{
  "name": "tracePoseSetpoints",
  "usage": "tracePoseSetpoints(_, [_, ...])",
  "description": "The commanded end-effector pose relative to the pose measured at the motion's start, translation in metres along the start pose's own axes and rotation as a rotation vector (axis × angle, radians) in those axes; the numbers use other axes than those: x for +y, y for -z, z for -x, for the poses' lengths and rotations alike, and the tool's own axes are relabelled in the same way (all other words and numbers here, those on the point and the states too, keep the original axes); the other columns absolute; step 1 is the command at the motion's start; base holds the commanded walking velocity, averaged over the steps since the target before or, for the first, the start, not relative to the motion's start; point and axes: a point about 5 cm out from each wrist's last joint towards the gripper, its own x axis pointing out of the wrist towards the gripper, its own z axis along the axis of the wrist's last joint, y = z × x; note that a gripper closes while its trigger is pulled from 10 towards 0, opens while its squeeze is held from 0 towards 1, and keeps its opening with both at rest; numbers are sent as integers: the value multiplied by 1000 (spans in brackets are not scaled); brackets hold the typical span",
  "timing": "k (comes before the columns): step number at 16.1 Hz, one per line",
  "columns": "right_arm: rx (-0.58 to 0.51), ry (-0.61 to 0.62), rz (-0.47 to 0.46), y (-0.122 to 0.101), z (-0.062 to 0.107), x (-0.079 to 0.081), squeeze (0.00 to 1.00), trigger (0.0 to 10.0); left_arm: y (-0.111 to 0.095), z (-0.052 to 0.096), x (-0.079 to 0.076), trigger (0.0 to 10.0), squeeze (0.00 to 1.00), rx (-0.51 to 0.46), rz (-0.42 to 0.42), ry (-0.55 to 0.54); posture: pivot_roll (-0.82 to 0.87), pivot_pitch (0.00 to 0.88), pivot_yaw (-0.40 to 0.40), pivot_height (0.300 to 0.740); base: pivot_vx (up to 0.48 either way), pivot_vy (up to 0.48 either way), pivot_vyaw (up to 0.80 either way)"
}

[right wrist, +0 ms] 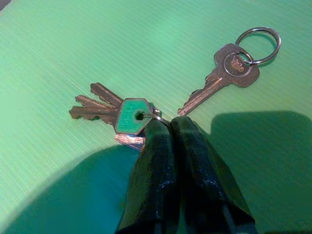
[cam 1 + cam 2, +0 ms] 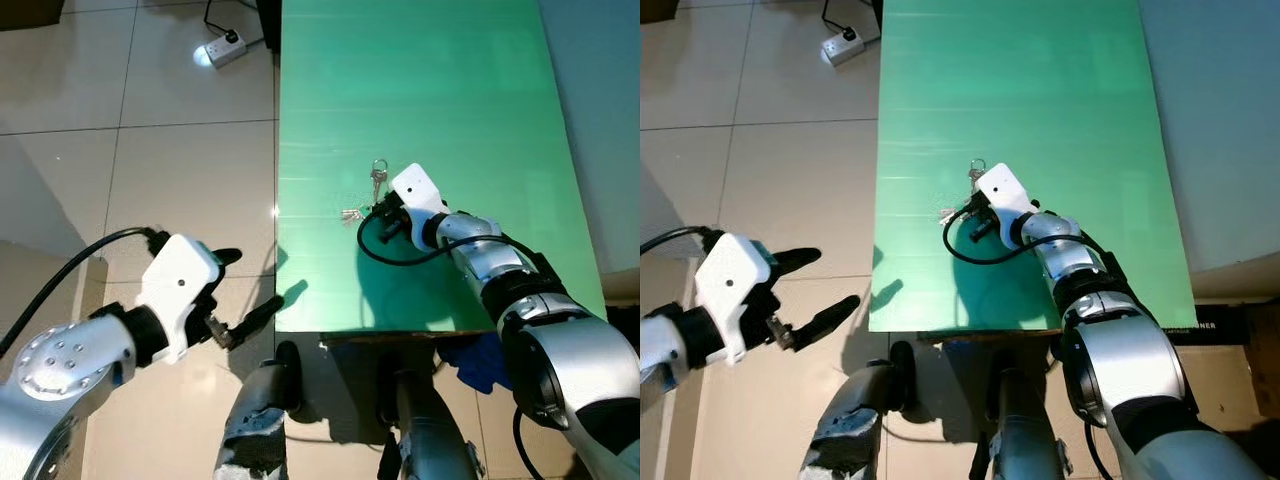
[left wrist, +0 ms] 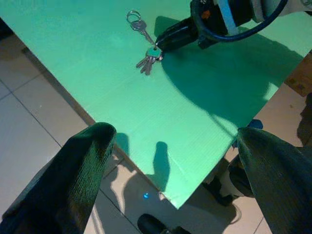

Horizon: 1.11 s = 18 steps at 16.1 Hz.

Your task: Hang keys on a hook

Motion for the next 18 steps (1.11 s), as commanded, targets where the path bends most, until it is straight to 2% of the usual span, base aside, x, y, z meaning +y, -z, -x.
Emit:
tracePoseSetpoints(1, [54,-26,-39,22,4,6,0,0,7,-2,-2,10000,0,24,12,11,197,435,83,740,0,0,0])
tracePoseSetpoints(3, [40,-10,-58,27,8,2,0,0,7,-7,0,10000,0,20,8,10,189,423,82,740,0,0,0])
tracePoseSetpoints(7, [-73,22,-120,31,19,-6,0,0,13,-23,5,10000,0,-3,-3,-11,126,337,69,740,0,0,0])
tracePoseSetpoints(10, [-133,60,-129,43,28,-3,0,0,22,-37,5,10000,0,-16,6,-41,70,257,82,740,0,0,0])
tracePoseSetpoints(12, [-143,95,-134,54,32,4,0,0,26,-30,-1,10000,0,-21,2,-41,50,234,93,740,0,0,0])
tracePoseSetpoints(15, [-163,174,-178,65,37,15,0,0,29,-38,2,10000,0,-35,-18,-46,24,199,124,740,0,0,0])
tracePoseSetpoints(18, [-171,242,-200,71,47,14,0,0,26,-43,6,10000,0,-55,-38,-50,25,203,148,740,0,0,0])
